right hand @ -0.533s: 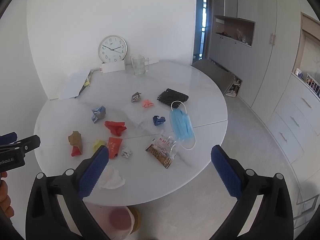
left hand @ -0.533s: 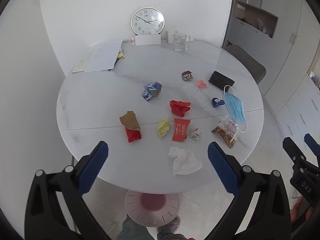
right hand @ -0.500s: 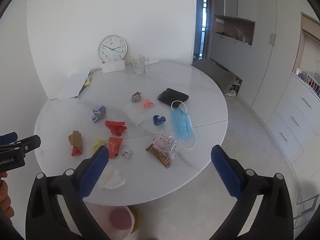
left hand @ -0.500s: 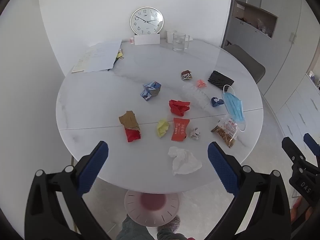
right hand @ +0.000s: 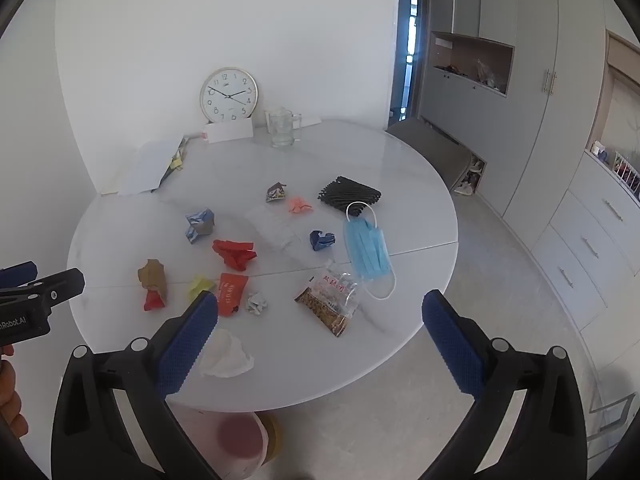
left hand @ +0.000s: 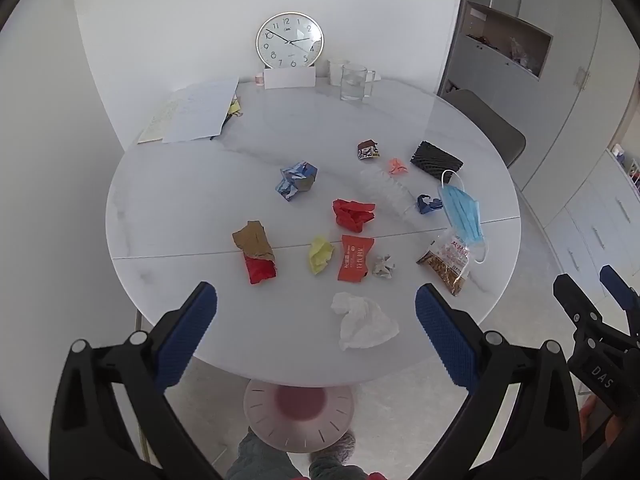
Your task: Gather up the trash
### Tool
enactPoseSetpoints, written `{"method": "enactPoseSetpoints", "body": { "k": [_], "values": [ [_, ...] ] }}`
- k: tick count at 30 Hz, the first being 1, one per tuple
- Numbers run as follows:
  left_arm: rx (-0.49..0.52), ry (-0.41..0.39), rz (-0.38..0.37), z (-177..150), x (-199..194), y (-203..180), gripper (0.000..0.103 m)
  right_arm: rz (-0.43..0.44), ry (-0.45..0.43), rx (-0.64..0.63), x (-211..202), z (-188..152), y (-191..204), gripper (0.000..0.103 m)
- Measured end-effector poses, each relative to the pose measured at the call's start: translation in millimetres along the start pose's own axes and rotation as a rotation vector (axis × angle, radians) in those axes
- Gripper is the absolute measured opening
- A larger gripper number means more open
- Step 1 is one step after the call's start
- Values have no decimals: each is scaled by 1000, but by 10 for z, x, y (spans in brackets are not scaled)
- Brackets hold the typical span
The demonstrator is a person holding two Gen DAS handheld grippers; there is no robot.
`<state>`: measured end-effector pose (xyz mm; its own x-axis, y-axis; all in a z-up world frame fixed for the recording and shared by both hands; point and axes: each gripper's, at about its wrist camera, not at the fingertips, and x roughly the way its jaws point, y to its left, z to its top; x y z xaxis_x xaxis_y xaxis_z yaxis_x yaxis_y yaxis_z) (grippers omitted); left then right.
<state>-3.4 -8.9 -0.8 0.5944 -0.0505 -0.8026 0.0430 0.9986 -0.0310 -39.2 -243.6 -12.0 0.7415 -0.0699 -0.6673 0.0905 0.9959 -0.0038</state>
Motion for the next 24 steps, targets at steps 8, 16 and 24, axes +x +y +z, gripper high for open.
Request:
{"method": "enactPoseSetpoints", "body": {
  "k": [8, 16, 24],
  "values": [
    [-4, 2, -5, 9, 18, 33, 95, -4, 1, -6, -8, -7, -9, 101],
    [-2, 10, -12, 11, 69, 27, 95, -5, 11, -15, 20, 10, -9, 101],
    [0, 15, -19, 15, 67, 33, 95, -9, 14, -23, 23, 24, 7, 101]
  ]
}}
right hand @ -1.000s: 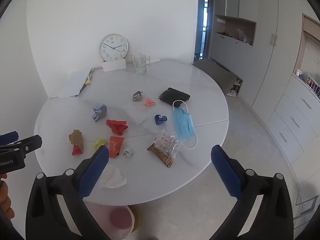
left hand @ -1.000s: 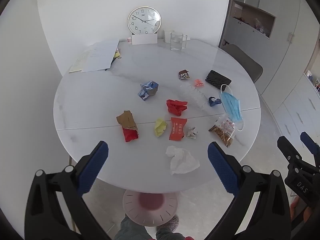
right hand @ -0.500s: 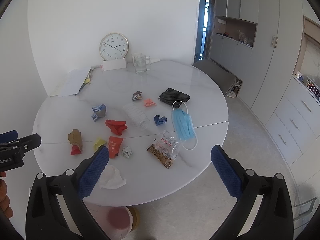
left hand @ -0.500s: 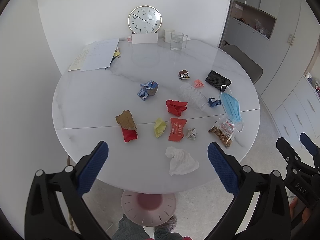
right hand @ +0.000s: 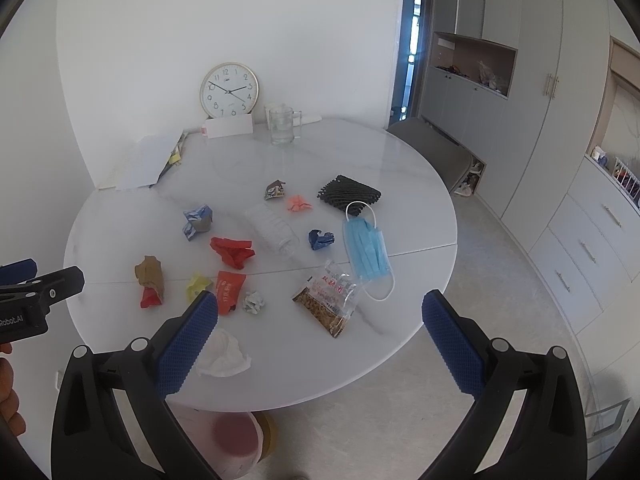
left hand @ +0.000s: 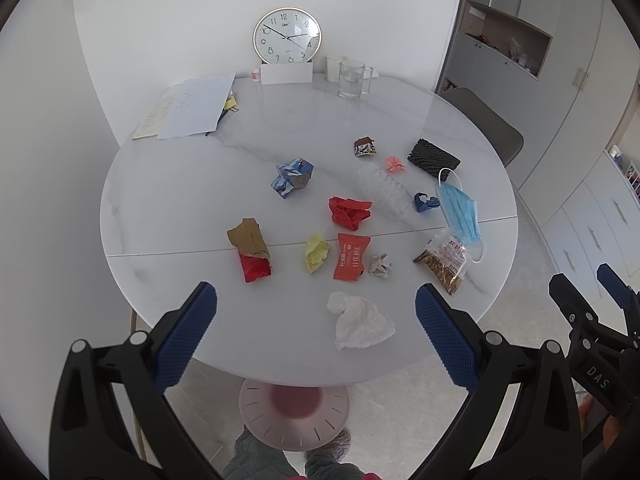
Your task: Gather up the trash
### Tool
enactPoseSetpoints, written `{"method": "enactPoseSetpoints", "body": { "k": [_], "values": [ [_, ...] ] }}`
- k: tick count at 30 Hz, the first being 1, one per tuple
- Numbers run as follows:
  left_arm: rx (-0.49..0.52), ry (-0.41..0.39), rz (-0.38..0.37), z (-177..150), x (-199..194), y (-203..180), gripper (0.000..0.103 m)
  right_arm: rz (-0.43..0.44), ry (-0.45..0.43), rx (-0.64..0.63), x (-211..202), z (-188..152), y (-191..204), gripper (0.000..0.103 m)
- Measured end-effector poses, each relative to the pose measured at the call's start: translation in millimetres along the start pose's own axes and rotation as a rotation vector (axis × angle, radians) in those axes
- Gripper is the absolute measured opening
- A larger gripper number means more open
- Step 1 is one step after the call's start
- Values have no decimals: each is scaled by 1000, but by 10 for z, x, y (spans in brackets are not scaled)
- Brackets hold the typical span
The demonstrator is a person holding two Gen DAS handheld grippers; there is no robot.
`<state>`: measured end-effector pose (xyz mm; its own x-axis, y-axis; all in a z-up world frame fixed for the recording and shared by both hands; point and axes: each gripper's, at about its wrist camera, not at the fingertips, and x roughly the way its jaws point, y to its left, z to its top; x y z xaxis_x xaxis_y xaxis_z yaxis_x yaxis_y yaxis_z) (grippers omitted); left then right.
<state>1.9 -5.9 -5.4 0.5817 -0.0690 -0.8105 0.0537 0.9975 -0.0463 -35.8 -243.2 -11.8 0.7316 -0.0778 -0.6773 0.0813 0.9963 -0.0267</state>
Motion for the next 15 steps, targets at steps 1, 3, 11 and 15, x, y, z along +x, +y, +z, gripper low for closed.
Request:
{"method": "enactPoseSetpoints", "body": {
  "k": [1, 3, 11, 15],
  "values": [
    [0, 1, 0, 2, 1, 2, 95, 0, 1, -2, 1, 2, 5, 101],
    [-2, 4, 0, 7, 10, 4, 95, -2, 2, -4, 6, 7, 22, 101],
    [-1, 8, 3, 3, 20, 7, 95, -3, 3, -4, 10, 7, 33, 101],
    [0, 5, 6, 10, 22, 29, 95, -4, 7, -3, 17, -2, 32, 101]
  ]
}}
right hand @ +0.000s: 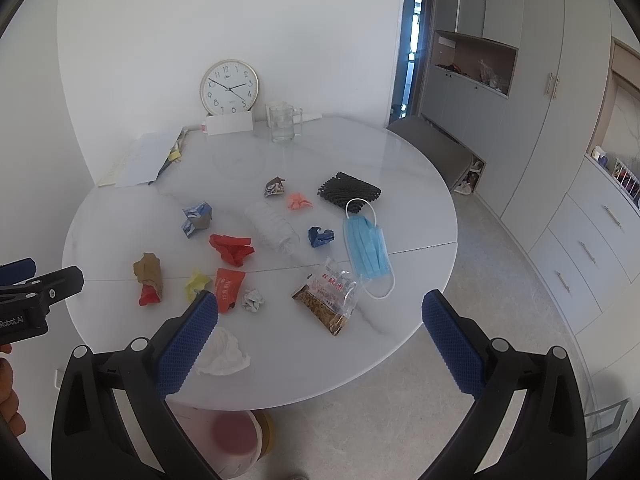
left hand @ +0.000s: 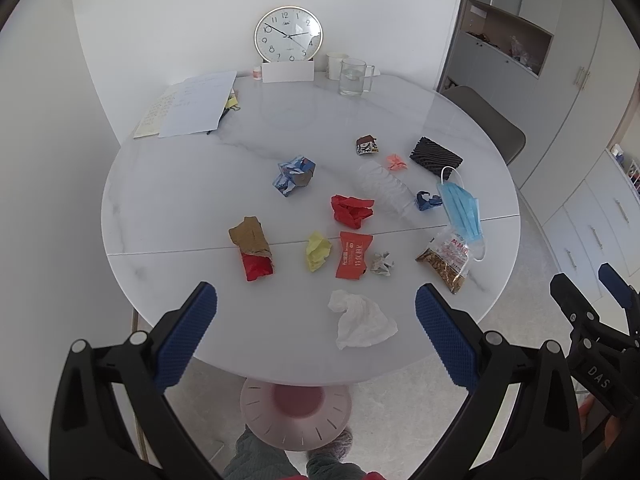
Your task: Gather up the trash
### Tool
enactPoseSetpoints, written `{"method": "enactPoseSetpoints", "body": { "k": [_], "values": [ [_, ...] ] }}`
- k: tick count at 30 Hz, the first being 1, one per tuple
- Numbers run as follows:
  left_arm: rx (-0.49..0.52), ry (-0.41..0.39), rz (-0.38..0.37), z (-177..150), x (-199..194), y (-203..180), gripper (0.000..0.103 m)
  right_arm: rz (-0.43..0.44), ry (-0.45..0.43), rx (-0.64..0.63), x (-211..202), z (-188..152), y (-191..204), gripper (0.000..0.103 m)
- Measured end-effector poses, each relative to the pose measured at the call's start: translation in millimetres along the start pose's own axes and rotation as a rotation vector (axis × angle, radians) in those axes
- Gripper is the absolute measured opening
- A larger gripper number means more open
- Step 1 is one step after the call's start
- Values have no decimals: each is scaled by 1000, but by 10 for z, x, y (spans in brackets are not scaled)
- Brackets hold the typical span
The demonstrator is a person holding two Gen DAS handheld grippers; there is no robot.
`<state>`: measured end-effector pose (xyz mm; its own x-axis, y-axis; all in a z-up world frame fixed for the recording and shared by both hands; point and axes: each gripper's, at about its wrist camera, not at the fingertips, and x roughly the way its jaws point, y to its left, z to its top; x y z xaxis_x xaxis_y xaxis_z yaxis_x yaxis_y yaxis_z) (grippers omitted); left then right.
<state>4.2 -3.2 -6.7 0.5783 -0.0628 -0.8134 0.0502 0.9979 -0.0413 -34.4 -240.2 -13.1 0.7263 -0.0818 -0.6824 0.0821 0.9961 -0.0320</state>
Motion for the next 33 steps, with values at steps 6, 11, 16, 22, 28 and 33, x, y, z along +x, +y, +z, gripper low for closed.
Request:
{"method": "enactPoseSetpoints", "body": {
  "k": [6, 11, 16, 22, 28, 33],
  "values": [
    [3, 0, -1, 3, 1, 0, 95, -1, 3, -2, 11, 5, 7, 101],
    [3, 3, -1, 0, 1, -2, 95, 0, 3, -3, 17, 4, 14, 101],
    [5, 4, -2, -3, -9, -8, 95, 0, 5, -3, 15, -2, 12, 101],
    [1, 10, -6, -13, -3, 8, 95, -1, 7, -3, 12, -5, 15, 101],
    [1, 9, -5, -17, -3, 11, 95, -3, 8, -4, 7, -8, 23, 101],
    [-2, 11, -6, -26, 0, 17, 95, -1, 2, -3, -7, -32, 20, 101]
  ]
}}
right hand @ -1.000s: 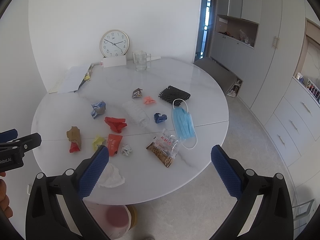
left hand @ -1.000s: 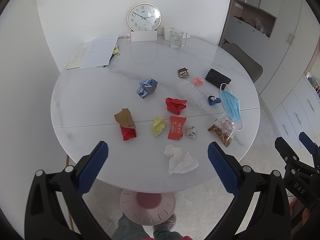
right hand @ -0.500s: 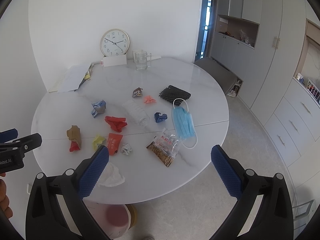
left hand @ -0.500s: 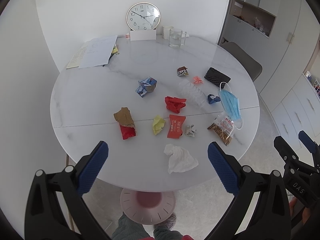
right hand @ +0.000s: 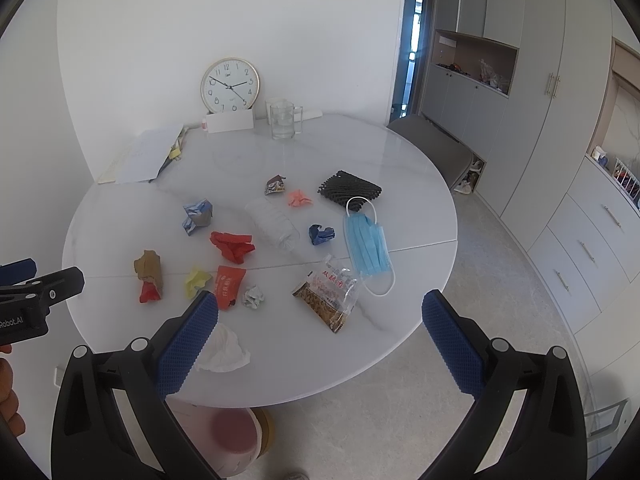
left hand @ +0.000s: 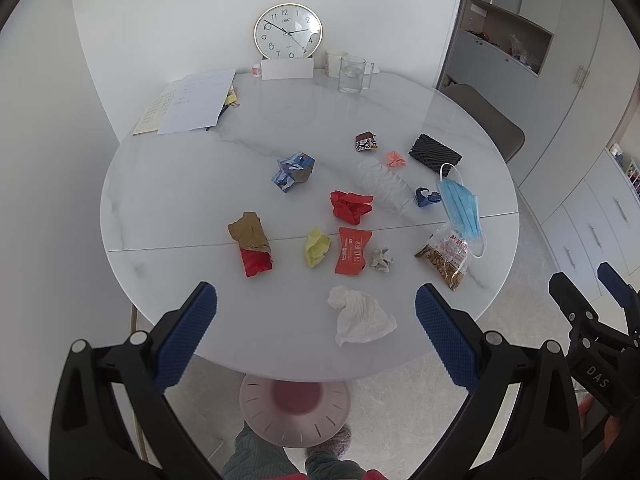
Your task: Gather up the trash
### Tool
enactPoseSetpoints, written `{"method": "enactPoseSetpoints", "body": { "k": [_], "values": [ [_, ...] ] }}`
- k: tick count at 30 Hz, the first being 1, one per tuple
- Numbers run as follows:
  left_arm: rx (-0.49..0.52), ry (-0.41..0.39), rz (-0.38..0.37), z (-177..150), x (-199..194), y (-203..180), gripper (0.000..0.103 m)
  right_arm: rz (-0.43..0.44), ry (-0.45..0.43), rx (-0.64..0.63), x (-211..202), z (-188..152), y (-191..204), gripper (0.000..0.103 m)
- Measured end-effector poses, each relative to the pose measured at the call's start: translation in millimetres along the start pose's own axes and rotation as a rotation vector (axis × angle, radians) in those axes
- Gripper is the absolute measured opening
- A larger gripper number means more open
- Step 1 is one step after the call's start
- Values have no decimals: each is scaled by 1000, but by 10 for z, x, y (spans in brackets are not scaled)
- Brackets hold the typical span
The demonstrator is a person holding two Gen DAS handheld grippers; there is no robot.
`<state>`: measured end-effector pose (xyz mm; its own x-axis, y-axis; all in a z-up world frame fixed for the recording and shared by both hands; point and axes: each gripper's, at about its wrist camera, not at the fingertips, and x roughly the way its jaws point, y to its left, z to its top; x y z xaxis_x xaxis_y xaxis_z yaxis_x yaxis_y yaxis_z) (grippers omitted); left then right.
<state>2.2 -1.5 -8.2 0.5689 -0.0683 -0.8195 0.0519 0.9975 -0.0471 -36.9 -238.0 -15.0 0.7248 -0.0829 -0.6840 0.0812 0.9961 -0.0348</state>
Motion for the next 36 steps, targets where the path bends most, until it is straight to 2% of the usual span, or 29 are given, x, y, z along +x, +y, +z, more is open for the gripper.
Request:
{"method": "enactPoseSetpoints", "body": {
  "k": [9, 14, 17, 19, 22, 24, 28, 36],
  "values": [
    [13, 3, -6, -10, 50, 48, 95, 7, 13, -3, 37, -18, 30, 101],
    [19, 17, -29, -35, 279, 243, 95, 83, 8, 17, 182, -119, 168, 101],
    [25, 34, -41, -59, 520, 416, 95, 135, 7, 16, 343, -217, 321, 101],
    [44, 41, -51, -65, 716, 540, 95, 138, 32, 6, 508, -297, 448, 101],
    [57, 82, -64, -61, 1059, 744, 95, 122, 104, -2, 845, -439, 648, 101],
    [56, 125, -81, -42, 1314, 881, 95, 141, 150, 8, 1070, -548, 756, 101],
    [32, 187, -61, 43, 1822, 1099, 95, 157, 223, 48, 1427, -808, 908, 101],
    [-23, 298, -90, 332, 2661, 1115, 95, 112, 259, 88, 1830, -1124, 1156, 101]
  ]
}}
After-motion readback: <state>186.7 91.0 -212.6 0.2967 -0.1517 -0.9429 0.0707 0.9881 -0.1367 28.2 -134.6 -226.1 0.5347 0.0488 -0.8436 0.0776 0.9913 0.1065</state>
